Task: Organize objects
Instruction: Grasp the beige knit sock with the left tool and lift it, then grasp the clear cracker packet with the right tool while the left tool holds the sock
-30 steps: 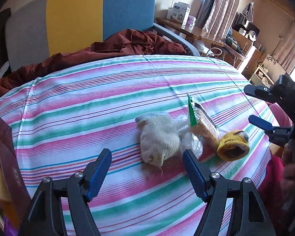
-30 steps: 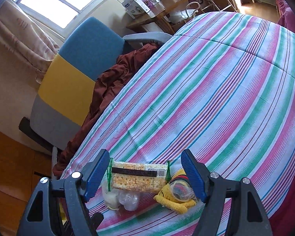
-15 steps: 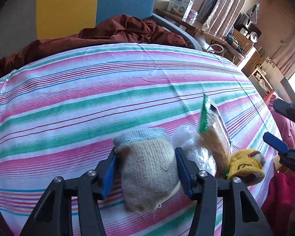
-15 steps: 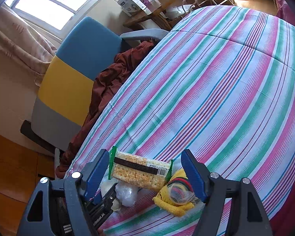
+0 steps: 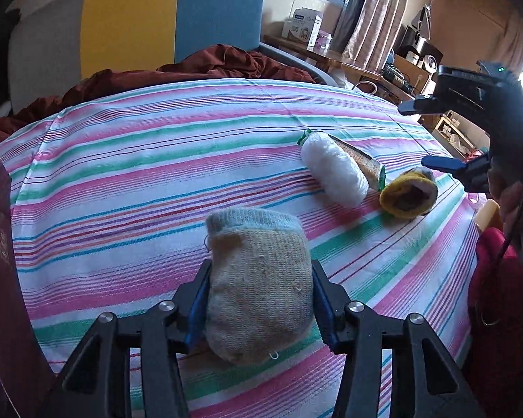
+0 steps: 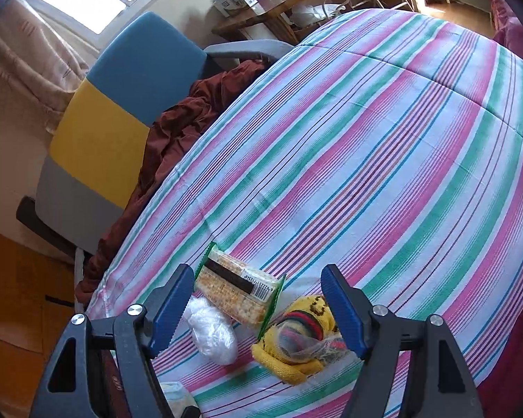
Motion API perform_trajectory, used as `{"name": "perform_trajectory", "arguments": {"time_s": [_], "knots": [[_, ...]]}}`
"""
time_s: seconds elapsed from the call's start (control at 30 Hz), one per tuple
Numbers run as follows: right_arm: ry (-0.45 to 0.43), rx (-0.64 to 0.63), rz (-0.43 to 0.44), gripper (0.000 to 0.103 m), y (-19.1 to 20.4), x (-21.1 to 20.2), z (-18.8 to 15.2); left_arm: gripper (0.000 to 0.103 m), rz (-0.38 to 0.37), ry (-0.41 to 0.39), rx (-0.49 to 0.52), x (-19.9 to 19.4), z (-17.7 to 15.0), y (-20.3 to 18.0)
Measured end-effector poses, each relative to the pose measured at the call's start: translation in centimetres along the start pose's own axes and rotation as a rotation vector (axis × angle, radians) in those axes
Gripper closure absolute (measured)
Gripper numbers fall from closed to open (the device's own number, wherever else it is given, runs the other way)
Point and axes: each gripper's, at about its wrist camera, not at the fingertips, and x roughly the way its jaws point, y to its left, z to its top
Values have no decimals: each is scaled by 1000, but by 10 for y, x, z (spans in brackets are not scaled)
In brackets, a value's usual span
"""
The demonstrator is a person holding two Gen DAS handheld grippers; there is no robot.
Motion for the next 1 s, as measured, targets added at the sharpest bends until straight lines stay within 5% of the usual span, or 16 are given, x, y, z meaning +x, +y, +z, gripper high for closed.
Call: {"name": "perform_trajectory", "arguments": {"time_s": [0.37,0.6,0.8,1.0], "knots": [[23,-329,-165,28,51,25,-17,49,-4,-8,31,10,-2,-3],[109,-524,-381,28,59,60,-28,49,-19,-15,24,10,-2,0],[101,-734,-470,28,78,80,-44,49,-44,-25,4,9,-3,3],[104,-741,-450,28,77,92,-37,49,-56,-32,-2,8,-5,5]]}}
